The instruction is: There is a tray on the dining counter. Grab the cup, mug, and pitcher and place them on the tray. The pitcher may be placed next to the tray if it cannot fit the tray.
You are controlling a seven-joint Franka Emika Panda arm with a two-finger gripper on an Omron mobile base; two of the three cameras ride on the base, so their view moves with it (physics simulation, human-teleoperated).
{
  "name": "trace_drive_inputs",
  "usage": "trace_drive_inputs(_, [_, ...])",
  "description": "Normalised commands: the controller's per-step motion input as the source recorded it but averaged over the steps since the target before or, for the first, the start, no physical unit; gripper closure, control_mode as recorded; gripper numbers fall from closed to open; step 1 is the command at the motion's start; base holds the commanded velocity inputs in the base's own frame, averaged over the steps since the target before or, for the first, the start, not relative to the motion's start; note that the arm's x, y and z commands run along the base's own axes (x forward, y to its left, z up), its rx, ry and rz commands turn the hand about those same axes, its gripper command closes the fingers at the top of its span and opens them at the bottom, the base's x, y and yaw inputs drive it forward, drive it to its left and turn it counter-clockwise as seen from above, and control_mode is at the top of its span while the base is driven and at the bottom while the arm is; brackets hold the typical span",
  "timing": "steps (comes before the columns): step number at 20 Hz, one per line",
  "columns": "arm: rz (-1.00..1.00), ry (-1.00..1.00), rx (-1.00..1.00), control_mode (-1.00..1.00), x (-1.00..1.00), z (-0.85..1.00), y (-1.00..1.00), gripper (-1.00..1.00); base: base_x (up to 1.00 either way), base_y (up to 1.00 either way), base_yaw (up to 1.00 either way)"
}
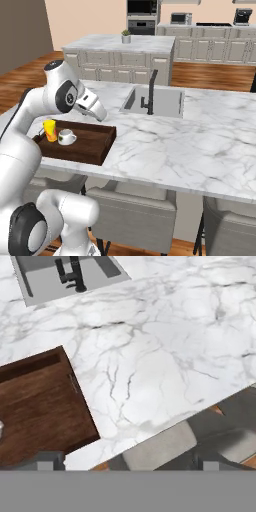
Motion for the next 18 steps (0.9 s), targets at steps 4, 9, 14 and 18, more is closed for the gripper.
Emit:
trace_drive_inputs(4, [0.08, 0.14, 0.00, -1.00, -0.40, 0.08, -0.19, -1.00, 0.00, 0.00, 0.00])
trace_drive_inputs(9, [0.29, 0.00, 0.00, -1.00, -0.57, -0.05, 0.00, -1.00, 0.00, 0.00, 0.00])
trace_drive_inputs(14, [0.32, -0.01, 0.00, -1.00, -0.42, -0.13, -0.07, -1.00, 0.00, 0.00, 0.00])
trace_drive_inputs(18, [0.17, -0.02, 0.00, -1.00, -0.34, -0.04, -0.21, -1.00, 0.00, 0.00, 0.00])
